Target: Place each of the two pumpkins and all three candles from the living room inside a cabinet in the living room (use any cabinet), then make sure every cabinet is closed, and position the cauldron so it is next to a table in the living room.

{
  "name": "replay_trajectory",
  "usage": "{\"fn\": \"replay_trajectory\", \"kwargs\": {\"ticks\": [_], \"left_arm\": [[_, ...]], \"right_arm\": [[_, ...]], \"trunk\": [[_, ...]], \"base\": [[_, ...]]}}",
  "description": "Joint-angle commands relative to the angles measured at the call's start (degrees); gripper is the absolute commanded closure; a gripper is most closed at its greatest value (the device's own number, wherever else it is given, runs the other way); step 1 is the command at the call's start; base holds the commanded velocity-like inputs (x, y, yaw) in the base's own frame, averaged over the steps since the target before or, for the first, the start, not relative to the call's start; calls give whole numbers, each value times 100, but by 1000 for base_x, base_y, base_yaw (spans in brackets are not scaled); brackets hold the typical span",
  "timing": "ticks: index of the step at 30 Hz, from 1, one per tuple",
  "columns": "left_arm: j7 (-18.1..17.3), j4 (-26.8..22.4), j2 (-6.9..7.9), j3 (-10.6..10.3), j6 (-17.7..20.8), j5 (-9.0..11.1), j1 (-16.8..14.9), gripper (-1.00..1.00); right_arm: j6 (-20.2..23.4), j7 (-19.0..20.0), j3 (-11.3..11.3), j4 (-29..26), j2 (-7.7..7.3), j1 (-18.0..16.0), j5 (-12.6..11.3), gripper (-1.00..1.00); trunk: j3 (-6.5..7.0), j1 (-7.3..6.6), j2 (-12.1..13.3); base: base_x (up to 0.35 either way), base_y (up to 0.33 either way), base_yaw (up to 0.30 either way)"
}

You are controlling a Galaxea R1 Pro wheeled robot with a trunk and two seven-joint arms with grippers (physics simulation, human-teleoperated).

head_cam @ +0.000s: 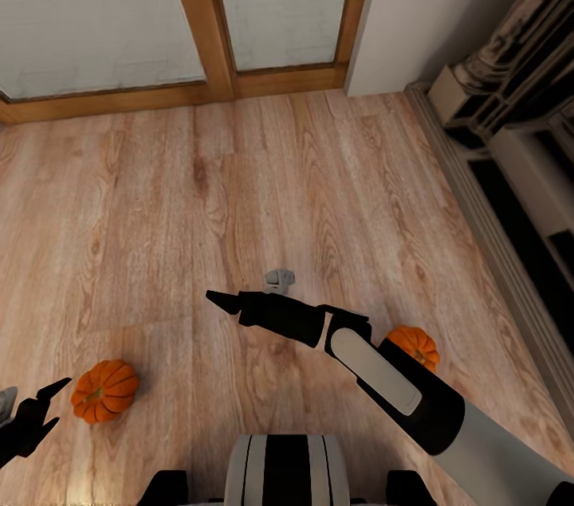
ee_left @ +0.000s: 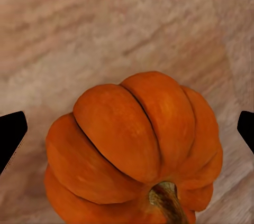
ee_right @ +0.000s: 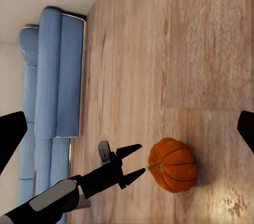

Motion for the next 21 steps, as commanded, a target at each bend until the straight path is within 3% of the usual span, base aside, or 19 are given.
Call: {"fn": "replay_trajectory", "kwargs": {"ticks": [1,7,11,18,21], "left_arm": [[-3,3,-1,19,48,29,-3,-100],[-3,3,-2,19,47,23,-3,-100],[-3,3,-2,19,42,16,-3,-100],[-3,3,-10,-26,32,-7,-3,-100],[-15,3,-18,-44,30,-17,-3,-100]], "right_arm": [[1,-49,8,-9,-3,-5,-60,-100],[1,-49,8,-9,-3,-5,-60,-100],[1,-49,8,-9,-3,-5,-61,-100],[1,-49,2,-9,-3,-5,-64,-100],[1,-49,0,-11,-3,-5,-70,-100]], "trunk": [[-26,1,-3],[-159,17,-11],[-159,17,-11],[-314,35,-20],[-314,35,-20]], "base": [[0,0,0],[0,0,0],[0,0,0],[0,0,0],[0,0,0]]}}
